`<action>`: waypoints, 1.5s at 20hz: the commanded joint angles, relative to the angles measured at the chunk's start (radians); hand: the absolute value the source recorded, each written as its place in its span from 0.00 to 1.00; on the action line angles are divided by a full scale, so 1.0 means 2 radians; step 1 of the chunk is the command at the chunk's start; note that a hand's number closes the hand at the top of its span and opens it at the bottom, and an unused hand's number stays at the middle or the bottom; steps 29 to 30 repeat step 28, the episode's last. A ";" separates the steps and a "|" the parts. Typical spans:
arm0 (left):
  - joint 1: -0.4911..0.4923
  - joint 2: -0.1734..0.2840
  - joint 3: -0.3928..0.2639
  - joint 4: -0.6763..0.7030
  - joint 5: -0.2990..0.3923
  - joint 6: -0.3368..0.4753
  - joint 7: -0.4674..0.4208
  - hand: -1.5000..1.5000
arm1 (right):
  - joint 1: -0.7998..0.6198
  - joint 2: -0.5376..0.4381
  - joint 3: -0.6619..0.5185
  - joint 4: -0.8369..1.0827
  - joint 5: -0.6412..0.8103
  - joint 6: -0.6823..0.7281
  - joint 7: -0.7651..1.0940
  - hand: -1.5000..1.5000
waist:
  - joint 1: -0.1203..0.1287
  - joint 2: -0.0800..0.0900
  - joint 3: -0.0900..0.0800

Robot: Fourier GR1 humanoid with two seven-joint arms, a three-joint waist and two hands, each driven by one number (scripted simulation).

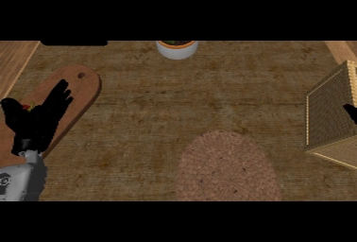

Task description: Pick the squash from the placemat and place it in the basket

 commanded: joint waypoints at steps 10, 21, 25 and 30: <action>-0.014 0.009 0.013 0.029 0.003 -0.010 -0.008 0.50 | -0.048 -0.035 -0.118 0.066 -0.158 -0.049 -0.027 0.00 | -0.005 0.000 0.000; 0.005 -0.013 0.007 0.019 -0.007 0.010 -0.019 0.50 | 0.082 -0.163 -0.320 0.130 -0.404 0.132 -0.022 0.00 | -0.017 -0.003 0.000; 0.025 -0.023 -0.007 -0.012 -0.010 0.009 -0.018 0.50 | 0.124 -0.232 -0.347 0.243 -0.431 0.216 -0.078 0.00 | -0.009 -0.002 0.000; 0.018 -0.006 0.005 -0.016 -0.006 0.004 -0.003 0.50 | 0.171 -0.262 -0.376 0.323 -0.439 0.273 -0.149 0.00 | -0.008 -0.002 0.001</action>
